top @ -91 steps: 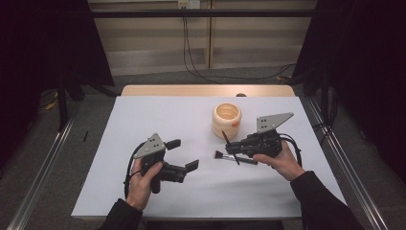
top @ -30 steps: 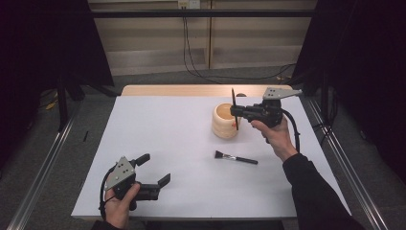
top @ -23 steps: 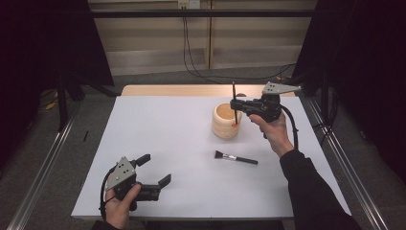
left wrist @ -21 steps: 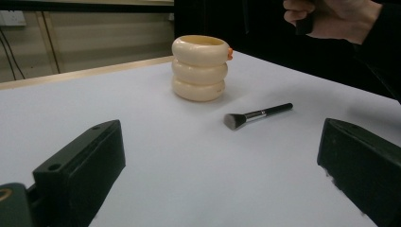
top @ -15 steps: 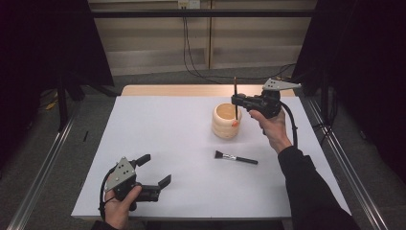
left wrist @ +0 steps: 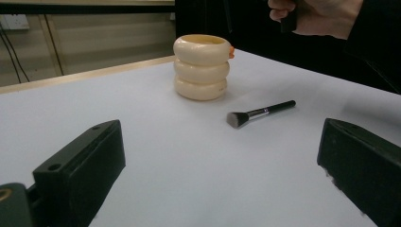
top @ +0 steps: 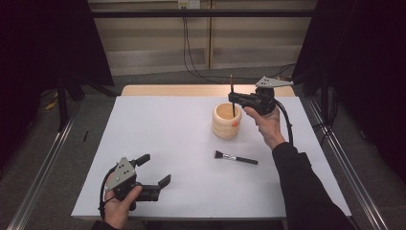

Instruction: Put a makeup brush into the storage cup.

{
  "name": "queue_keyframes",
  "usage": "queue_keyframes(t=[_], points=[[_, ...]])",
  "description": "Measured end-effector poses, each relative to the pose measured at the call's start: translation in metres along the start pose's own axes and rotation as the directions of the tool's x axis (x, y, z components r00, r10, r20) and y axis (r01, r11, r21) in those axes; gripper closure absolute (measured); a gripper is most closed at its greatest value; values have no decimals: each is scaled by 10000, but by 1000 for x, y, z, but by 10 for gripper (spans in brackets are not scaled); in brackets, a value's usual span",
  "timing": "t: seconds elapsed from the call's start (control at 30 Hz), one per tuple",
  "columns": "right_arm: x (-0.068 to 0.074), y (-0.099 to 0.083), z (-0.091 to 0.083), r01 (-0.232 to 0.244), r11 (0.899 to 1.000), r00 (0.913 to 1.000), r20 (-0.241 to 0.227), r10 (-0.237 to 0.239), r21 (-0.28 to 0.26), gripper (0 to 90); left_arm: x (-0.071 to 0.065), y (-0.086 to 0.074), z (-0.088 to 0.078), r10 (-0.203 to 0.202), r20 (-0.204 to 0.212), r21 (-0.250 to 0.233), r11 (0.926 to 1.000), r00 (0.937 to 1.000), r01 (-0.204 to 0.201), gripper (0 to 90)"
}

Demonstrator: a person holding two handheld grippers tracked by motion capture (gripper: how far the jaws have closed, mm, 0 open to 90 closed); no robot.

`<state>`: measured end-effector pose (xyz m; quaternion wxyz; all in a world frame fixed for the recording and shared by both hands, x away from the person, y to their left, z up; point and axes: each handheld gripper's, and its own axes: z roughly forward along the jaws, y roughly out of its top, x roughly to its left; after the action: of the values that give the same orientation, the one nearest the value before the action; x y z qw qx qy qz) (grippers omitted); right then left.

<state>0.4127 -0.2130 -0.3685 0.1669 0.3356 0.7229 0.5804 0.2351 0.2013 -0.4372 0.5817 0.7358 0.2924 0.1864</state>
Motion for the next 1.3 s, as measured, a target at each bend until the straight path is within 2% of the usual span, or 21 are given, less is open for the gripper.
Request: queue_keyframes(t=[0.17, 0.23, 0.33, 0.4, 0.43, 0.47, 0.5, 0.53, 0.6, 0.67, 0.7, 0.77, 0.8, 0.93, 0.97, 1.1, 1.17, 1.3], points=[[-5, -2, 6, -30, 10000, 10000, 94, 31, -76, 841, 0, 0, -1, -11, -99, 17, 10000, 10000, 11, 16], [-6, -3, 8, 68, 10000, 9998, 208, -67, -31, 841, 0, 0, 0, -173, -54, -117, 9998, 9998, 173, 16], [-9, -6, 11, -8, 10000, 9995, 330, 9, -34, 841, 0, 0, 0, -223, -80, -71, 9997, 9997, 222, 16], [-12, -8, 12, -29, 10000, 9989, 460, 30, -25, 841, 1, 0, 1, -218, 78, -125, 9997, 9997, 219, 16], [-13, -9, 13, -95, 10000, 9988, 490, 96, -22, 841, 2, -1, 1, -379, 92, -131, 9992, 9992, 381, 16], [-15, -10, 14, -148, 9999, 9986, 511, 149, -28, 841, 1, -1, 1, -285, 34, -114, 9995, 9996, 286, 16], [-16, -11, 15, -150, 9999, 9984, 545, 149, 11, 841, 2, 0, 0, -131, 196, -180, 9997, 9997, 135, 16], [-17, -12, 16, -114, 9999, 9986, 516, 113, 16, 841, 0, 0, 1, -340, 315, -321, 9989, 9989, 350, 16], [-18, -15, 17, -206, 9998, 9977, 644, 201, 63, 841, 0, 0, 2, -205, 205, -228, 9995, 9996, 210, 16], [-19, -17, 20, -231, 9997, 9975, 667, 225, 95, 841, 0, -1, 2, -399, 217, -229, 9989, 9990, 404, 16], [-19, -19, 21, -299, 9995, 9970, 712, 292, 96, 841, 1, -1, 2, -348, 178, -181, 9992, 9992, 351, 16], [-18, -22, 24, -232, 9996, 9980, 594, 224, 127, 841, 1, -1, 1, -387, 145, -287, 9988, 9991, 391, 16], [-17, -23, 26, -208, 9996, 9977, 642, 195, 198, 841, 3, -1, 0, -237, 177, -197, 9995, 9996, 240, 16], [-17, -28, 29, -252, 9993, 9983, 541, 237, 268, 841, 3, -1, 0, -352, -24, -285, 9990, 9994, 351, 16], [-17, -29, 29, -197, 9994, 9984, 539, 182, 279, 841, 3, -1, 0, -175, 21, -284, 9994, 9998, 175, 16], [-17, -36, 29, -324, 9990, 9977, 599, 306, 303, 840, 2, -1, 0, -262, -32, -374, 9990, 9997, 260, 16], [-17, -38, 29, -291, 9989, 9982, 529, 272, 359, 840, 4, -1, -1, -498, 2, -452, 9977, 9988, 497, 17], [-17, -44, 28, -238, 9986, 9986, 473, 216, 474, 840, 6, -2, -2, -425, -177, -417, 9983, 9989, 418, 17]])
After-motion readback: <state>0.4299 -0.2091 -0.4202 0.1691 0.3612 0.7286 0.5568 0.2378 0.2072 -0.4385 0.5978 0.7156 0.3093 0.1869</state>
